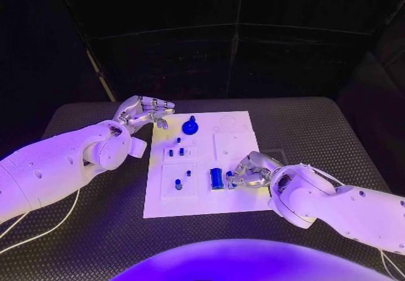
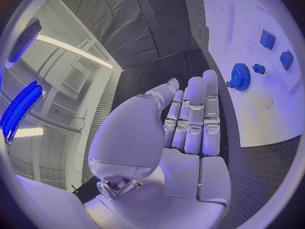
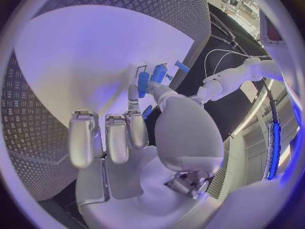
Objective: Assemble the parts on the task board
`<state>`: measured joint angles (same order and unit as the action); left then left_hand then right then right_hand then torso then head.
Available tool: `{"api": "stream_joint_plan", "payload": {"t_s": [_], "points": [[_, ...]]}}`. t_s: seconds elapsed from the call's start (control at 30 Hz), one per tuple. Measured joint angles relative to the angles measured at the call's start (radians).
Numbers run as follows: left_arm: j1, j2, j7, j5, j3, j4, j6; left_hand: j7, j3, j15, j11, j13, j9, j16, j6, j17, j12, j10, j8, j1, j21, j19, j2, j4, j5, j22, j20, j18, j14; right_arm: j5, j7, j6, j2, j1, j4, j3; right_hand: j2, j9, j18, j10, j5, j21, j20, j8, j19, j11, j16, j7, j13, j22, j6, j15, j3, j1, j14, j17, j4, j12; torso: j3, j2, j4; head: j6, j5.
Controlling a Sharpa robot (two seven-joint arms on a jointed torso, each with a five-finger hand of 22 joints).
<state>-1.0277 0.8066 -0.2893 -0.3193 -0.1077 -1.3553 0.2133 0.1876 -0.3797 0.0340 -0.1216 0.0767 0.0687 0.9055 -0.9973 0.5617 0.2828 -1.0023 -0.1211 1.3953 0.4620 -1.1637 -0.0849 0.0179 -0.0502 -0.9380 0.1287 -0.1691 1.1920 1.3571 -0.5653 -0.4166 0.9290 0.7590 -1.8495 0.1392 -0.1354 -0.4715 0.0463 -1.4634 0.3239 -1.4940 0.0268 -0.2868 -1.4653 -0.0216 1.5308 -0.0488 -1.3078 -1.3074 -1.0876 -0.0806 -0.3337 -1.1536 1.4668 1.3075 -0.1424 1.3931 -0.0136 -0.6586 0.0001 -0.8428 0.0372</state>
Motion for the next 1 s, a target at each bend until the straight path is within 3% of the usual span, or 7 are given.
{"api": "stream_joint_plan", "payload": {"t_s": [0.37, 0.63, 0.83, 1.0], "points": [[0.000, -0.001, 0.001, 0.000, 0.000, 0.002, -0.003, 0.000, 0.000, 0.000, 0.000, 0.000, 0.000, 0.000, 0.000, 0.000, 0.000, 0.000, 0.000, 0.000, 0.000, 0.000, 0.000, 0.000, 0.000, 0.000, 0.000, 0.000, 0.000, 0.002, -0.017, 0.011, -0.006, 0.000, 0.006, 0.000, -0.013, -0.008, 0.000, 0.000, 0.001, 0.000, 0.000, -0.001, 0.000, 0.000, 0.000, 0.004, 0.000, 0.000, -0.004, 0.000, 0.029, 0.013, 0.000, 0.000, -0.001, 0.000, 0.0004, 0.001, -0.0012, -0.001, 0.001], [0.000, -0.001, 0.002, 0.000, 0.000, 0.002, -0.004, 0.000, 0.000, 0.000, 0.000, 0.000, 0.000, 0.000, 0.000, 0.000, 0.000, 0.000, 0.000, 0.000, 0.000, 0.000, 0.000, 0.000, 0.000, 0.000, 0.000, 0.000, 0.000, 0.011, -0.022, 0.016, -0.011, 0.000, 0.009, 0.000, -0.032, -0.020, 0.000, 0.000, -0.004, 0.000, 0.000, -0.004, 0.000, 0.000, 0.000, 0.006, 0.000, 0.000, -0.006, 0.000, 0.139, 0.062, 0.000, 0.000, -0.028, 0.000, 0.0005, 0.001, -0.0006, -0.001, 0.000], [0.000, -0.001, 0.003, 0.000, 0.000, 0.002, -0.005, 0.000, 0.000, 0.000, 0.000, 0.000, 0.000, 0.000, 0.000, 0.000, 0.000, 0.000, 0.000, 0.000, 0.000, 0.000, 0.000, 0.000, 0.000, 0.000, 0.000, 0.000, 0.000, 0.017, -0.022, 0.017, -0.012, 0.000, 0.010, 0.000, -0.025, -0.027, 0.000, 0.000, -0.037, 0.000, 0.000, -0.004, 0.000, 0.000, 0.000, 0.006, 0.000, 0.000, -0.005, 0.000, 0.220, 0.080, 0.000, 0.000, -0.060, 0.000, 0.0005, 0.001, -0.0005, -0.001, -0.001], [0.000, -0.001, 0.003, 0.000, 0.000, 0.002, -0.005, 0.000, 0.000, 0.000, 0.000, 0.000, 0.000, 0.000, 0.000, 0.000, 0.000, 0.000, 0.000, 0.000, 0.000, 0.000, 0.000, 0.000, 0.000, 0.000, 0.000, 0.000, 0.000, 0.021, -0.022, 0.017, -0.011, 0.000, 0.010, 0.000, -0.015, -0.030, 0.000, 0.000, -0.039, 0.000, 0.000, -0.004, 0.000, 0.000, 0.000, 0.006, 0.000, 0.000, -0.005, 0.000, 0.253, 0.071, 0.000, 0.000, -0.073, 0.000, 0.0006, 0.001, -0.0005, -0.001, -0.001]]}}
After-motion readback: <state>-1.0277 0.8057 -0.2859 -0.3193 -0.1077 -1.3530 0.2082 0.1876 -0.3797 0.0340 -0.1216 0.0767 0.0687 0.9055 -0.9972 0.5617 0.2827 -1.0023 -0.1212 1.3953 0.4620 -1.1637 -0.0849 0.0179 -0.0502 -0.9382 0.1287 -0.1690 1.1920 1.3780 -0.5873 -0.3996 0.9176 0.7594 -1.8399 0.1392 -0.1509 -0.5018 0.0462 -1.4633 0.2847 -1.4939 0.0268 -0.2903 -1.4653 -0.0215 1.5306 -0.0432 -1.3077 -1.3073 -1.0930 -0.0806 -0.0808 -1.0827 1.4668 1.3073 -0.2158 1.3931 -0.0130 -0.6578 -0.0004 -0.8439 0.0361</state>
